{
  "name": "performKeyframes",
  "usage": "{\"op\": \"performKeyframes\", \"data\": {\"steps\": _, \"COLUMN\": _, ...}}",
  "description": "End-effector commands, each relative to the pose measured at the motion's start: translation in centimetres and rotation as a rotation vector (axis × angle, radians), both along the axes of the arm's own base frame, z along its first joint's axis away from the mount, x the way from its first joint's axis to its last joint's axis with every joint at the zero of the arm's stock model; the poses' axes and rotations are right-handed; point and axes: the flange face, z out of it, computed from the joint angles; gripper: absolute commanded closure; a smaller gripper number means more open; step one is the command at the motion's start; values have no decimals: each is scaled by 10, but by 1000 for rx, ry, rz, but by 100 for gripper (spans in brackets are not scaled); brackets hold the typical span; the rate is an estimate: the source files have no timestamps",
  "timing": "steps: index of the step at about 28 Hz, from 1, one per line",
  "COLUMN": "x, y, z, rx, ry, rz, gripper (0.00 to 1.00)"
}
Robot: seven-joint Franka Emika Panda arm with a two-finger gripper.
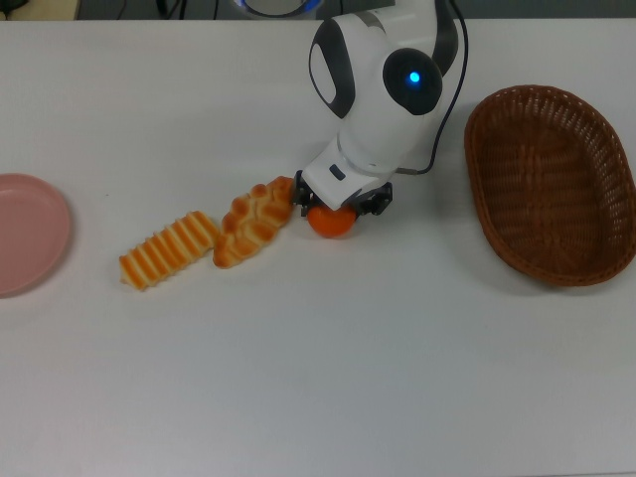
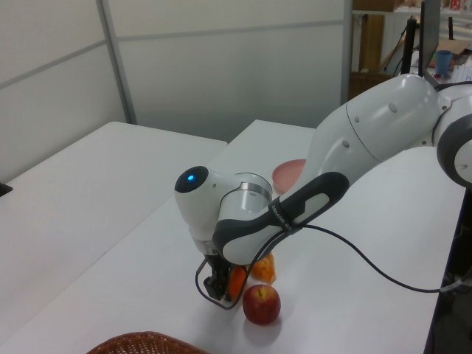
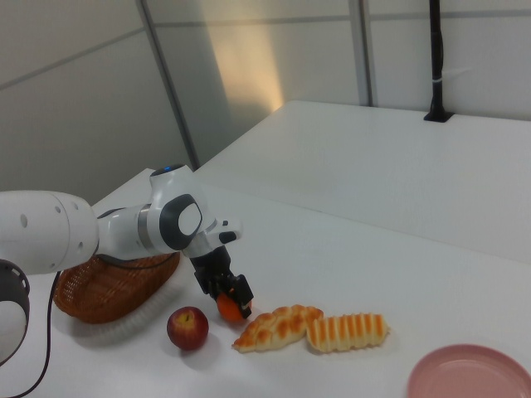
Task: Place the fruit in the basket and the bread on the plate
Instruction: 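Carry the orange to the woven basket and release it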
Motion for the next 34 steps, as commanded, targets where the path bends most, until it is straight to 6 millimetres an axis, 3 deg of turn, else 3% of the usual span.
{"op": "performKeyframes", "data": {"steps": 1, "x": 6, "y": 3, "z": 23, "rx": 10, "ry": -65, "rz": -38, "gripper": 100}}
{"op": "performKeyframes", "data": {"steps": 3, "x": 7, "y": 8, "z": 33, "rx": 16, "ry": -82, "rz": -43, "gripper": 100}}
{"op": "performKeyframes", "data": {"steps": 4, "x": 6, "y": 19, "z": 44, "rx": 23, "ry": -97, "rz": -31, "gripper": 100}}
{"op": "performKeyframes", "data": {"steps": 9, "x": -9, "y": 72, "z": 59, "rx": 19, "ry": -99, "rz": 19, "gripper": 100}}
{"op": "performKeyframes", "data": {"steps": 13, "x": -21, "y": 98, "z": 70, "rx": 8, "ry": -91, "rz": 33, "gripper": 100}}
{"op": "performKeyframes", "data": {"steps": 24, "x": -73, "y": 183, "z": 95, "rx": 33, "ry": -66, "rz": 130, "gripper": 100}}
{"op": "performKeyframes", "data": {"steps": 30, "x": -117, "y": 241, "z": 101, "rx": 46, "ry": -66, "rz": 177, "gripper": 100}}
{"op": "performKeyframes", "data": {"steps": 32, "x": -129, "y": 255, "z": 97, "rx": 42, "ry": -62, "rz": 192, "gripper": 93}}
{"op": "performKeyframes", "data": {"steps": 33, "x": -140, "y": 268, "z": 95, "rx": 40, "ry": -66, "rz": 196, "gripper": 63}}
{"op": "performKeyframes", "data": {"steps": 34, "x": -145, "y": 274, "z": 93, "rx": 39, "ry": -68, "rz": 191, "gripper": 26}}
